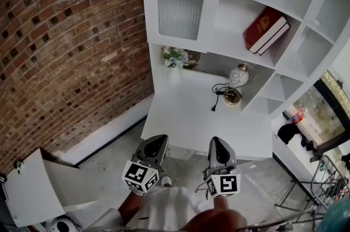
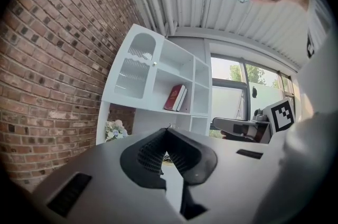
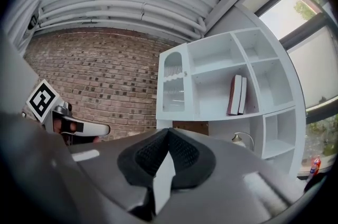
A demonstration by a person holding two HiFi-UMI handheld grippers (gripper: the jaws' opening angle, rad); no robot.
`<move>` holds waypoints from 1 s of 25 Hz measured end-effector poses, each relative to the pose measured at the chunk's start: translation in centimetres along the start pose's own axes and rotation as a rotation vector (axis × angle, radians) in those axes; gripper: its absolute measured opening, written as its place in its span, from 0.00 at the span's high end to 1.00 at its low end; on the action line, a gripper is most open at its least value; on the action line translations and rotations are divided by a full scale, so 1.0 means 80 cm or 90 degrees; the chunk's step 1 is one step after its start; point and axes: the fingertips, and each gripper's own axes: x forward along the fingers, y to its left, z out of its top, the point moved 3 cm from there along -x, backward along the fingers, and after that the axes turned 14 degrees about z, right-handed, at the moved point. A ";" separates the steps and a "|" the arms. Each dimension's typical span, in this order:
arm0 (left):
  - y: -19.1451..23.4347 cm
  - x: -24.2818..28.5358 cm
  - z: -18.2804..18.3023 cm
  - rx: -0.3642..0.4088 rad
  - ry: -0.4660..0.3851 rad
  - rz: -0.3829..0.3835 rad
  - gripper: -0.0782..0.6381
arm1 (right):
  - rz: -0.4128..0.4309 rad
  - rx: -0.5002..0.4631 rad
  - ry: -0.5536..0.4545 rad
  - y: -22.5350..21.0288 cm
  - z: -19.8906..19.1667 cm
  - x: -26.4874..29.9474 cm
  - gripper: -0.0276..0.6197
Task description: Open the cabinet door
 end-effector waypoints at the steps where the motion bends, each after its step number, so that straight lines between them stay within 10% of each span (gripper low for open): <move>1: 0.006 0.006 0.002 0.001 -0.001 -0.003 0.88 | -0.002 0.001 0.000 -0.002 -0.002 0.008 0.94; 25: 0.000 0.122 0.009 -0.026 0.011 0.043 0.88 | 0.042 0.019 -0.002 -0.121 -0.017 0.079 0.94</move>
